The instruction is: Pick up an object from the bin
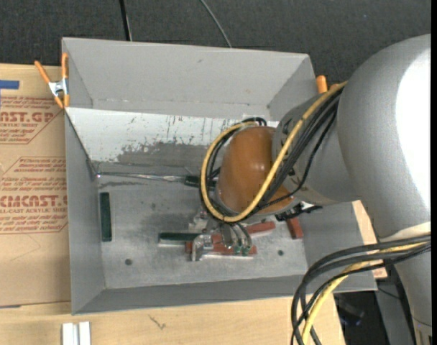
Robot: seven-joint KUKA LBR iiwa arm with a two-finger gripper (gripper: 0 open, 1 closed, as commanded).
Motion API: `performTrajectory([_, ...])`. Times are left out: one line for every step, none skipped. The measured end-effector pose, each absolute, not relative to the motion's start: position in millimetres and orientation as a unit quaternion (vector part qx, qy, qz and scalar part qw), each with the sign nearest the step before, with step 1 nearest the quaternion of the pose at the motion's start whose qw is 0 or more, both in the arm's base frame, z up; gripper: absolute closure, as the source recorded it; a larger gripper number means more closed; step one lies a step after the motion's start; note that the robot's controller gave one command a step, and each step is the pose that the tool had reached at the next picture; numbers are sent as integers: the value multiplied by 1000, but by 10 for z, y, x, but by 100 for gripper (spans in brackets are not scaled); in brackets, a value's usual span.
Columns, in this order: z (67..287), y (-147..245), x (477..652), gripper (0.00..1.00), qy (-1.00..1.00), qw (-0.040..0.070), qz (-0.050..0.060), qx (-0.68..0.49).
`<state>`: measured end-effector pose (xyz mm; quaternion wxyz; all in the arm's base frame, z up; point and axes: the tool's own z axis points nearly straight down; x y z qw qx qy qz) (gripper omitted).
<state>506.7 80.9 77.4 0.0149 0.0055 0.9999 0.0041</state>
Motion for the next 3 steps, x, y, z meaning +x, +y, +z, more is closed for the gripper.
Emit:
performTrajectory([774,809,5067,100,1000,15,4,6])
performTrajectory([819,805,5042,100,1000,8,3,5])
performTrajectory([996,791,4992,100,1000,-3,0,5])
